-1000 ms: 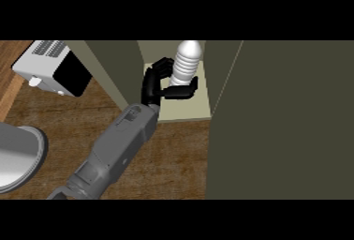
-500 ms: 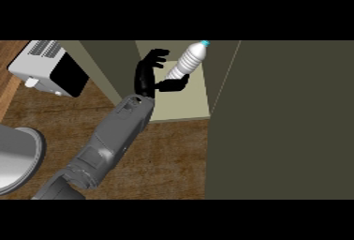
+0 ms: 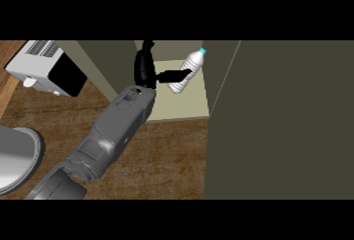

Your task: Pick up the bottled water, place it into the cabinet and close the cabinet

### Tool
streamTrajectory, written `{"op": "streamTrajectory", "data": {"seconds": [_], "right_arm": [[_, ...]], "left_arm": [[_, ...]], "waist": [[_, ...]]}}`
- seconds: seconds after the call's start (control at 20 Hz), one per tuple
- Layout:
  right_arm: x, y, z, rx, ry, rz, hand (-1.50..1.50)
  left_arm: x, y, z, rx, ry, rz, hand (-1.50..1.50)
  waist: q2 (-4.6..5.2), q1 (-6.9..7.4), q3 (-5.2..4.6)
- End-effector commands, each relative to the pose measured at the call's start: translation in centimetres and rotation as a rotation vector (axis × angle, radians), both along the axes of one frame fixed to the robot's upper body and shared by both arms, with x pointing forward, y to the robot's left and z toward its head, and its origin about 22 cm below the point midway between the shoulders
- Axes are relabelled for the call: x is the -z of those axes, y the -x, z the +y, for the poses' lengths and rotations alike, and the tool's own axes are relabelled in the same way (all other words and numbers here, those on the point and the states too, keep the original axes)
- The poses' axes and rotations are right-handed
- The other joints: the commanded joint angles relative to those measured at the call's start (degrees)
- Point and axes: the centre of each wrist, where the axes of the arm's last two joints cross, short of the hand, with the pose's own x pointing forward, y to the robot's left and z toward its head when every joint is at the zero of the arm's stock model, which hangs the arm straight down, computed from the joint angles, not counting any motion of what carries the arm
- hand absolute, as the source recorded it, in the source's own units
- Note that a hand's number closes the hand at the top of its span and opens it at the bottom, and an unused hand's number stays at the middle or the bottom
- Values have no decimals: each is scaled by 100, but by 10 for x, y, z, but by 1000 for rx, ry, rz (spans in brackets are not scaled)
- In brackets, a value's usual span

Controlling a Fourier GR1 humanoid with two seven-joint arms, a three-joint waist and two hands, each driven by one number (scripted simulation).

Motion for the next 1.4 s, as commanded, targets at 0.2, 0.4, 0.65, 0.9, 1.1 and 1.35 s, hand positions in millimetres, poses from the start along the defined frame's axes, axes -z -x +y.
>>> {"op": "streamTrajectory", "data": {"seconds": [0.2, 0.4, 0.65, 0.9, 1.1, 1.35], "right_arm": [[-15, 1, 1, -41, -55, -15, -150], [-21, 3, 8, -21, -68, -21, -150], [-30, 1, 14, -10, -35, -22, -150], [-40, 1, 13, -13, -28, -27, -150], [-35, 3, 19, 2, -40, -20, -150], [-33, 7, 21, 18, -20, -11, -150]], "left_arm": [[-31, -3, -17, 245, 330, -193, 150], [-26, -3, -14, 293, 345, -192, 150], [-11, 11, -16, 328, 400, -167, 150], [0, 33, -25, 515, 519, -87, 150], [22, 67, -31, 653, 618, -46, -150], [43, 117, -37, 734, 709, 20, -150]], "waist": [[-58, 0, -1], [-91, 82, 4], [-159, 207, 4], [-187, 283, 2], [-221, 391, 0], [-251, 498, 4]]}}
